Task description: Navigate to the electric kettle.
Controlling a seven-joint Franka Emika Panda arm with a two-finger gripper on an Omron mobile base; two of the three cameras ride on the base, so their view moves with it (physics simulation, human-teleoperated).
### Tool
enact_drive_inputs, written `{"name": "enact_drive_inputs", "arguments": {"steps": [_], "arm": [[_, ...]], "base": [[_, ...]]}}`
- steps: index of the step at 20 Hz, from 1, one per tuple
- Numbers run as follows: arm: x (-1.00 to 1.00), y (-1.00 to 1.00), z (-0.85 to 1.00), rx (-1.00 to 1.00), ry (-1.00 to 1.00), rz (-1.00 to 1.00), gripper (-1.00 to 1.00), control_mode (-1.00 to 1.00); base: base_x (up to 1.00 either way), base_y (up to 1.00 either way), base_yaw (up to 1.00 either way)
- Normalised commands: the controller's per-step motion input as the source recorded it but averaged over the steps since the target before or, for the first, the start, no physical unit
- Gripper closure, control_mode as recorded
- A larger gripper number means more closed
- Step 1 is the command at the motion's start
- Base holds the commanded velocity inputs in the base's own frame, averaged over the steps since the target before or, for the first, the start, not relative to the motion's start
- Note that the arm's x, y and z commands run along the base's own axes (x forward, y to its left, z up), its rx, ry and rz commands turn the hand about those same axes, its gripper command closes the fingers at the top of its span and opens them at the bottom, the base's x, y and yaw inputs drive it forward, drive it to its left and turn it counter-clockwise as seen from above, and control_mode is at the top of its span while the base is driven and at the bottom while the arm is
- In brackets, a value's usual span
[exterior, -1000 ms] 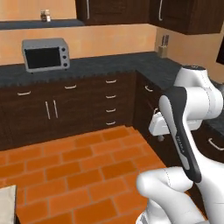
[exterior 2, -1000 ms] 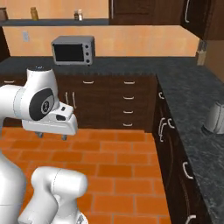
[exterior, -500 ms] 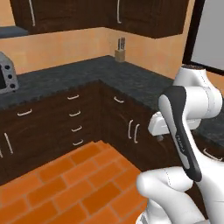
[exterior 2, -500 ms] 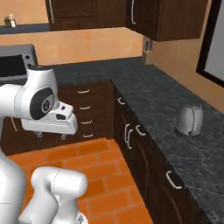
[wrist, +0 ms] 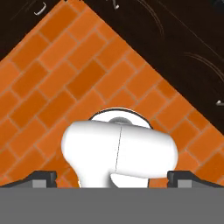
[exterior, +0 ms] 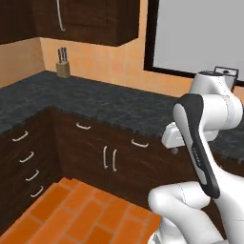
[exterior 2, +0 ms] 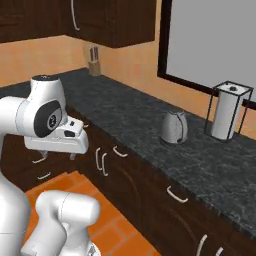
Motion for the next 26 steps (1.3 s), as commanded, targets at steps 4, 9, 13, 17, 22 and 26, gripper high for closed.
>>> {"name": "enact_drive_inputs", "arguments": {"steps": [4, 9, 13, 17, 22, 26], "arm": [[0.0, 0.0, 0.0, 0.0, 0.0, 0.0, -1.0, 1.0], [0.0, 0.0, 0.0, 0.0, 0.0, 0.0, -1.0, 1.0], [0.0, 0.0, 0.0, 0.0, 0.0, 0.0, -1.0, 1.0], [0.0, 0.0, 0.0, 0.0, 0.0, 0.0, -1.0, 1.0], [0.0, 0.0, 0.0, 0.0, 0.0, 0.0, -1.0, 1.0], [0.0, 0.0, 0.0, 0.0, 0.0, 0.0, -1.0, 1.0]], "base": [[0.5, 0.38, -0.73], [0.53, 0.39, -0.72], [0.64, 0.43, -0.68], [0.67, 0.41, -0.67], [0.86, 0.42, -0.33], [0.6, 0.11, -0.01]]}}
